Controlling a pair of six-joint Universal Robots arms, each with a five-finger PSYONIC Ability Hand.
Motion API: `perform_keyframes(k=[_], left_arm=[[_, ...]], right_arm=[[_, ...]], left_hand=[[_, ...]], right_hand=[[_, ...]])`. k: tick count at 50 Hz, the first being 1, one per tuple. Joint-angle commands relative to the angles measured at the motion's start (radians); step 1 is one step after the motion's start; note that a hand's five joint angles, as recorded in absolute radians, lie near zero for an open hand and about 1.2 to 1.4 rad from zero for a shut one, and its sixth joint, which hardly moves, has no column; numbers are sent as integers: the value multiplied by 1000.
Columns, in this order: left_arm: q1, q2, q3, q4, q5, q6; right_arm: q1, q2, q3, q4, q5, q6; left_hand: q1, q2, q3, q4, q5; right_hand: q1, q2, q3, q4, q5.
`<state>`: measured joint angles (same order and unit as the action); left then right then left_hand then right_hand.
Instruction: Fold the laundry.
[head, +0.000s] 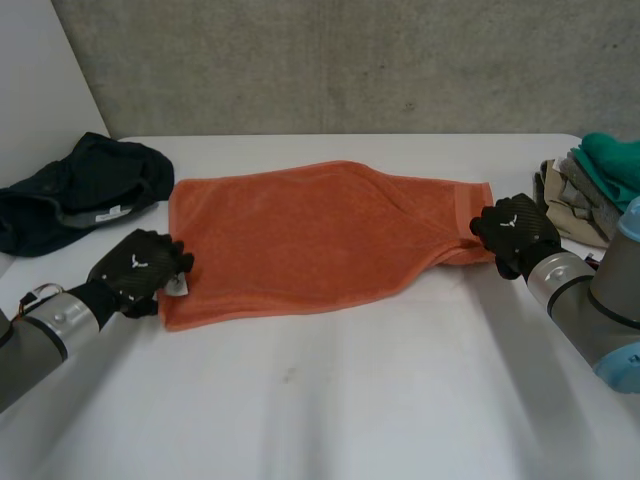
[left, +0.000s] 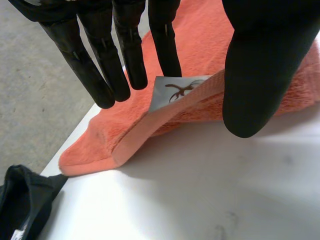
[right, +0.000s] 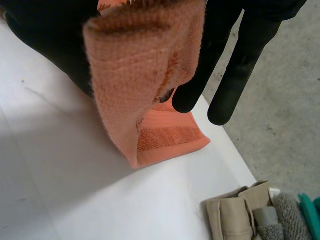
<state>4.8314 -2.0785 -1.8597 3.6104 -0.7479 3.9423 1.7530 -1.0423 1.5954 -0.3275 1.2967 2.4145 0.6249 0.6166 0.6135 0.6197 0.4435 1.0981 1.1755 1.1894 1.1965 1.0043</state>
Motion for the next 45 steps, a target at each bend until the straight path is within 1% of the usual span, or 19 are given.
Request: perform_keyframes(k=[1,3,8,13,14,17,18,22,23,28,32,35,36,39,40,42,43,44,45], left_arm=[[-2,-11,-29,-9,61,63],[-6,-11,-29,-18,67,67],[-6,32,-46,-103,50,124],[4,173,-52,-284,-48,117],[14,228,-47,-362,-83,94],[36,294,-39,-493,-122,46],[48,329,-30,-580,-135,13],[60,368,13,-755,-151,-64],[59,367,25,-772,-152,-75],[11,284,126,-773,-221,-190],[-88,131,291,-728,-335,-296],[-140,60,405,-719,-387,-340],[-169,23,497,-714,-419,-372],[-206,-24,650,-697,-470,-431],[-225,-37,754,-672,-502,-477],[-236,-37,850,-632,-534,-527],[-240,-35,893,-606,-553,-552],[-243,-26,969,-535,-580,-602],[-243,-22,1000,-492,-596,-627]], right_arm=[[3,1,-28,82,24,6],[3,-1,-32,102,30,8],[3,-54,-40,226,70,-5],[-12,-163,-38,407,85,-90],[-23,-207,-37,474,81,-145],[-43,-260,-26,574,64,-259],[-58,-287,-8,638,53,-340],[-86,-315,18,729,33,-512],[-83,-308,18,725,32,-528],[-52,-207,-17,628,41,-515],[-30,-105,-97,539,93,-485],[3,-47,-192,444,142,-437],[17,-24,-247,380,165,-408],[33,-5,-331,271,188,-373],[40,-2,-388,186,200,-355],[45,-4,-434,89,202,-335],[45,-7,-454,37,200,-325],[45,-16,-474,-70,196,-304],[45,-24,-479,-128,191,-292]], left_hand=[[554,562,565,559,560],[770,779,782,776,777],[771,780,783,777,778],[771,780,783,777,778],[771,780,783,777,778],[771,780,783,777,778],[771,780,783,777,778],[771,780,783,777,778],[771,780,783,777,778],[771,780,783,777,778],[771,780,783,777,778],[771,780,783,777,778],[771,780,783,777,778],[771,780,783,777,778],[771,780,783,777,778],[771,780,783,777,778],[771,780,783,777,778],[771,780,783,777,778],[771,780,783,777,778]], right_hand=[[298,221,207,200,217],[298,221,207,200,217],[298,221,207,200,217],[298,221,207,200,217],[298,221,207,200,217],[298,221,207,200,217],[298,221,207,200,217],[298,221,207,200,217],[298,221,207,200,217],[298,221,207,200,217],[298,221,207,200,217],[298,221,207,200,217],[298,221,207,200,217],[298,221,207,200,217],[298,221,207,200,217],[298,221,207,200,217],[298,221,207,200,217],[298,221,207,200,217],[298,221,207,200,217]])
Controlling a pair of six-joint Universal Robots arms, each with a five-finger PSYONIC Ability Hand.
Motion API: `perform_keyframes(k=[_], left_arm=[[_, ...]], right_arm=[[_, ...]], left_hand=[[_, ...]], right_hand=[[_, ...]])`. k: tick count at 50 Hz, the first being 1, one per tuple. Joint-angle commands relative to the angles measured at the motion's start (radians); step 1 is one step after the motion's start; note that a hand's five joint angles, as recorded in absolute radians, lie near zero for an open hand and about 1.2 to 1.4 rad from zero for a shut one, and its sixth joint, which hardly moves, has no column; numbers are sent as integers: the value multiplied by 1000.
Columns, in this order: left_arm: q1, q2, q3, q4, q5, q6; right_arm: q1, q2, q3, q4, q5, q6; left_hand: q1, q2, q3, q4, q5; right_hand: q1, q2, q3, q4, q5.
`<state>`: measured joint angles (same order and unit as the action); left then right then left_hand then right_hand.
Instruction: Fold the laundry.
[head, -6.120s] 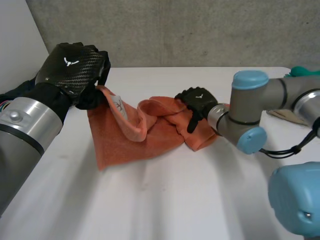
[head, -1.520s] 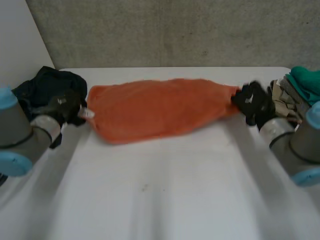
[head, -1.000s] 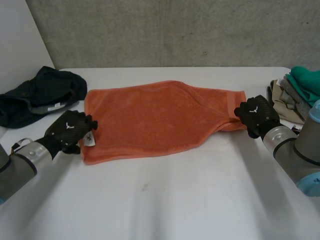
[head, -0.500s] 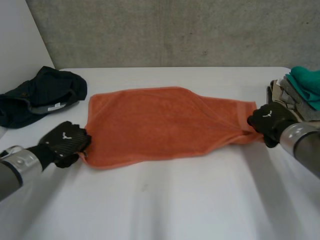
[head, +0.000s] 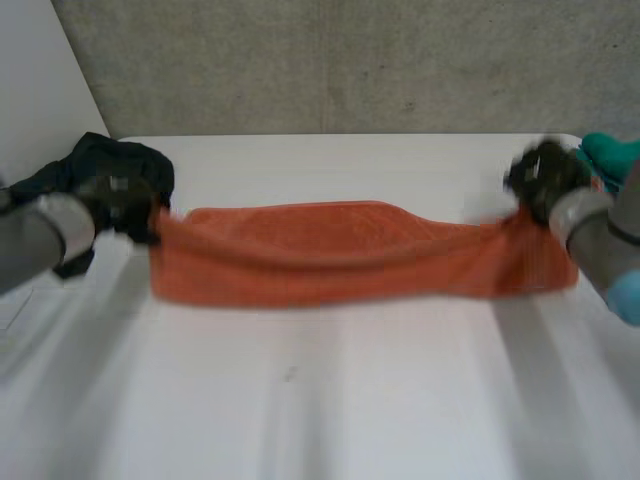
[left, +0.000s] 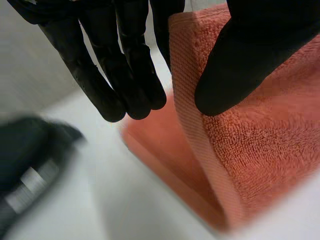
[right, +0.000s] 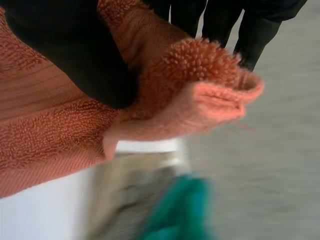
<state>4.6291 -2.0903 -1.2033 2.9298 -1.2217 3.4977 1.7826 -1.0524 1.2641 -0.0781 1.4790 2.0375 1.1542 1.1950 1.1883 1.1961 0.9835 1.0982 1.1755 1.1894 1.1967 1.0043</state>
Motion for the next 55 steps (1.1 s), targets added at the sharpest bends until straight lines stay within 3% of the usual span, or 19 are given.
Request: perform_keyframes(k=[1,3,7,15,23,31,34,35,37,40,45,50,55], left_arm=[[-43,-5,367,233,-139,-207],[-46,18,406,377,-180,-279],[-43,42,409,570,-188,-347],[-26,9,344,447,-159,-342],[-1,0,35,433,-157,-321],[-1,6,-243,572,-87,-289],[3,22,-286,607,-75,-293],[7,29,-292,612,-71,-293],[13,44,-306,615,-67,-295],[23,79,-323,612,-64,-296],[40,130,-340,603,-45,-309],[48,154,-348,595,-33,-319],[45,158,-346,595,-35,-328]], right_arm=[[15,-21,-147,-437,0,102],[14,-47,-137,-610,-37,163],[1,-77,-112,-784,-103,286],[-23,-54,-78,-606,-213,342],[-43,15,79,-477,-376,218],[-43,106,296,-443,-514,-55],[-42,112,327,-439,-516,-109],[-42,111,339,-433,-507,-121],[-35,111,348,-417,-485,-111],[-25,56,351,-375,-425,-25],[-26,-81,334,-292,-297,350],[-57,-138,273,-153,-241,654],[-97,-83,150,107,-210,805]], left_hand=[[242,201,208,200,238],[242,201,208,200,238],[242,201,208,200,238],[242,201,208,200,238],[242,201,208,200,238],[242,201,208,200,238],[242,201,208,200,238],[242,201,208,200,238],[242,201,208,200,238],[242,201,208,200,238],[242,201,208,200,238],[242,201,208,200,238],[242,201,208,200,238]], right_hand=[[298,221,207,200,217],[298,221,207,200,217],[298,221,207,200,217],[298,221,207,200,217],[298,221,207,200,217],[298,221,207,200,217],[298,221,207,200,217],[39,-38,-52,-60,-42],[-256,-333,-347,-354,-336],[-456,-534,-548,-555,-537],[-694,-772,-786,-793,-775],[-741,-819,-833,-840,-822],[-742,-819,-833,-840,-822]])
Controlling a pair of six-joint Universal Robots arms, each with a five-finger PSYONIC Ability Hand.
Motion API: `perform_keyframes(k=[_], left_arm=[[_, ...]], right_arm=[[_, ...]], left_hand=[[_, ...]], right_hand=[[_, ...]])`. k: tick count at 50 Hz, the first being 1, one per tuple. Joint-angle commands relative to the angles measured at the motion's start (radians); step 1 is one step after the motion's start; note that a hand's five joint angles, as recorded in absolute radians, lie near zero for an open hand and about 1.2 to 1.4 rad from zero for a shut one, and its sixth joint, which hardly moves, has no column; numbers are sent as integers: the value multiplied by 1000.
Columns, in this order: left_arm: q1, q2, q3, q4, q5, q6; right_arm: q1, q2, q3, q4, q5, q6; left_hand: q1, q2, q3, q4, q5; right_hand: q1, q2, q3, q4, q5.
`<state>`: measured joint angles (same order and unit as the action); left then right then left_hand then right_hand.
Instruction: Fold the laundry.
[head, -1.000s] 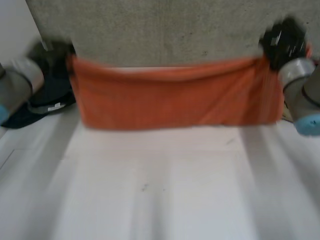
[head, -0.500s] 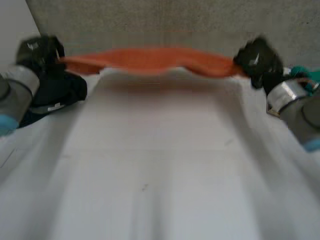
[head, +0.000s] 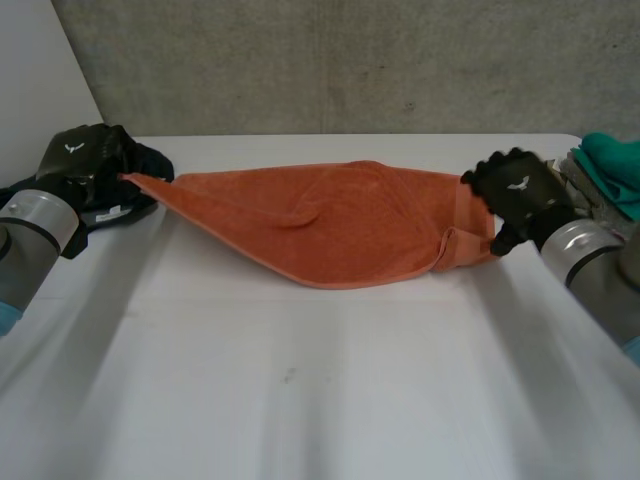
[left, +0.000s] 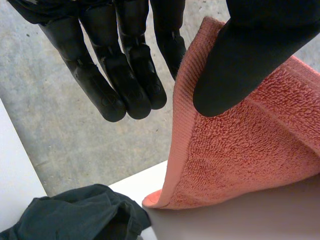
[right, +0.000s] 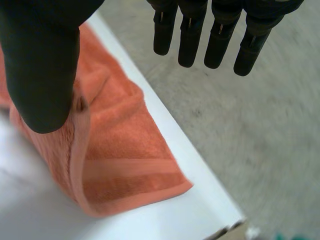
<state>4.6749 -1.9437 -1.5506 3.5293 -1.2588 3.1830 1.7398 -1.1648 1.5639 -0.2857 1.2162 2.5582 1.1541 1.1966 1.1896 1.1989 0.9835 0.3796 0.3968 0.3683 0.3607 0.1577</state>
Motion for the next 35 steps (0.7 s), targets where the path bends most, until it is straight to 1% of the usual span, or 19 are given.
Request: perform_keyframes(k=[1,2,5,6,10,13,16,19,23,27,28,31,32,35], left_arm=[[-2,11,1,-4,2,-15],[-2,11,3,-4,2,-18],[-8,9,4,-6,2,-21],[-10,11,4,-6,2,-21],[-16,12,1,-6,2,-21],[-19,18,-3,-10,2,-23],[-19,25,-8,-15,4,-25],[-21,40,-14,-23,6,-31],[-21,52,-19,-35,6,-43],[-25,58,-20,-40,3,-44],[-25,58,-20,-40,2,-44],[-22,61,-19,-40,2,-44],[-21,61,-20,-40,1,-46],[-18,63,-20,-40,2,-46]], right_arm=[[-59,45,-172,359,55,301],[-63,77,-223,450,60,332],[-75,123,-289,590,63,364],[-85,152,-330,665,65,388],[-95,191,-389,752,68,456],[-95,177,-372,744,68,490],[-95,151,-337,735,68,485],[-92,97,-259,698,71,468],[-72,28,-139,596,89,456],[-16,-1,-45,498,150,479],[13,5,-27,461,190,500],[40,22,-19,419,242,534],[50,40,-24,399,273,563],[56,72,-45,379,304,609]], left_hand=[[242,200,207,197,238],[242,200,207,197,238],[242,200,207,197,238],[242,200,207,197,238],[242,200,207,197,238],[242,200,207,197,238],[242,200,207,197,238],[242,200,207,197,238],[242,200,207,197,238],[242,200,207,197,238],[242,200,207,197,238],[242,200,207,197,238],[242,200,207,197,238],[242,200,207,197,238]], right_hand=[[-17,-34,-6,2,30],[-14,-31,-3,5,33],[-5,-23,6,13,42],[0,-17,12,19,48],[3,-14,15,22,51],[3,-14,15,22,51],[3,-14,15,22,51],[3,-14,15,22,51],[12,-5,23,31,60],[18,1,29,37,65],[12,-5,24,31,60],[9,-8,21,28,57],[6,-11,18,25,54],[6,-11,18,25,54]])
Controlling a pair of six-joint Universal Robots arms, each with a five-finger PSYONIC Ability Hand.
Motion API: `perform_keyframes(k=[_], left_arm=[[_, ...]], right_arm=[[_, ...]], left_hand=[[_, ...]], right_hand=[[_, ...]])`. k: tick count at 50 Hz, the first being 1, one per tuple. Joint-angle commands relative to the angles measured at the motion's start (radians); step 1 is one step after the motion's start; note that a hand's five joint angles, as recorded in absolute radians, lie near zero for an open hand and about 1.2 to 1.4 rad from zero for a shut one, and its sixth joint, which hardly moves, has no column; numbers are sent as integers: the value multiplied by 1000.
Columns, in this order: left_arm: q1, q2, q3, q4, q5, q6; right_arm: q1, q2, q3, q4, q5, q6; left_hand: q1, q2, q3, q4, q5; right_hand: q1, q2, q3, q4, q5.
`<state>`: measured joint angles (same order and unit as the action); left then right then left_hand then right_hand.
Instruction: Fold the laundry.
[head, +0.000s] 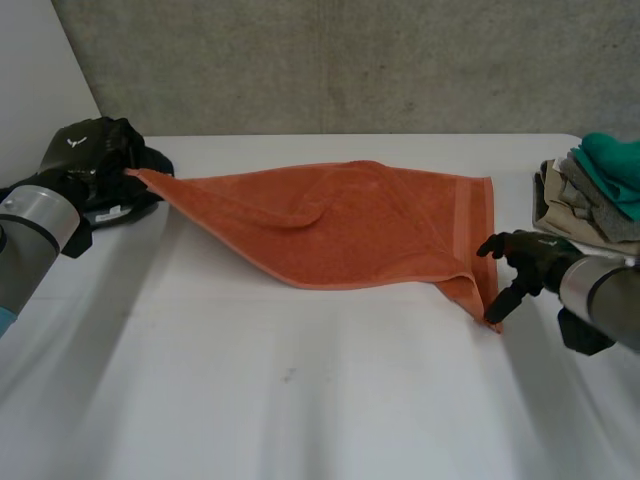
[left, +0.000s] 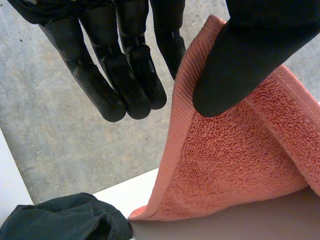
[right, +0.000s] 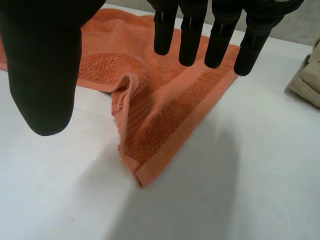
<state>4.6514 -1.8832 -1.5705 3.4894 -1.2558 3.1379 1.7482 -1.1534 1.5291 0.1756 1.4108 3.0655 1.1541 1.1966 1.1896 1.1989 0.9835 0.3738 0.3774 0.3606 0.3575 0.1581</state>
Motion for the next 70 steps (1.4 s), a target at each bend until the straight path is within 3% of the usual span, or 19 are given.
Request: perform_keyframes(k=[1,12,15,17,23,27,29,34,38,42,46,51,55,61,70], left_arm=[[9,7,0,0,-1,-2],[27,26,-2,-44,-1,-21],[29,30,-6,-64,3,-22],[32,35,-13,-85,3,-22],[70,64,-23,-171,7,-10],[116,104,-36,-311,39,30],[141,131,-49,-429,76,95],[222,190,-115,-718,153,324],[282,219,-198,-877,197,505],[332,236,-272,-961,228,692],[357,231,-292,-960,245,817],[284,187,-218,-882,250,733],[201,83,-88,-716,204,584],[86,-126,186,-497,18,413],[-36,-427,582,-512,-186,381]], right_arm=[[50,87,-26,-82,119,123],[85,234,-155,-47,125,196],[90,259,-181,-54,138,200],[90,264,-190,-71,157,199],[74,229,-173,-99,163,109],[34,115,-116,-93,140,-129],[10,40,-69,-65,122,-345],[-21,-136,73,52,129,-838],[-64,-239,176,172,139,-1083],[-87,-304,215,194,128,-1116],[-93,-275,204,168,114,-1099],[-70,-158,116,56,111,-1061],[-47,-30,-9,-80,137,-992],[8,151,-191,-261,143,-932],[47,395,-463,-455,137,-930]], left_hand=[[242,200,207,197,238],[242,200,207,197,238],[242,200,207,197,238],[242,200,207,197,238],[242,200,207,197,238],[242,200,207,197,238],[242,200,207,197,238],[242,200,207,197,238],[242,200,207,197,238],[242,200,207,197,238],[242,200,207,197,238],[242,200,207,197,238],[242,200,207,197,238],[242,200,207,197,238],[242,200,207,197,238]], right_hand=[[18,14,31,34,59],[167,164,181,184,209],[442,439,456,459,484],[973,969,986,989,1014],[1022,1019,1036,1039,1064],[1022,1019,1036,1039,1064],[1022,1019,1036,1039,1064],[1022,1019,1036,1039,1064],[1022,1019,1036,1039,1064],[1022,1019,1036,1039,1064],[1022,1019,1036,1039,1064],[1022,1019,1036,1039,1064],[1022,1019,1036,1039,1064],[1022,1019,1036,1039,1064],[1022,1019,1036,1039,1064]])
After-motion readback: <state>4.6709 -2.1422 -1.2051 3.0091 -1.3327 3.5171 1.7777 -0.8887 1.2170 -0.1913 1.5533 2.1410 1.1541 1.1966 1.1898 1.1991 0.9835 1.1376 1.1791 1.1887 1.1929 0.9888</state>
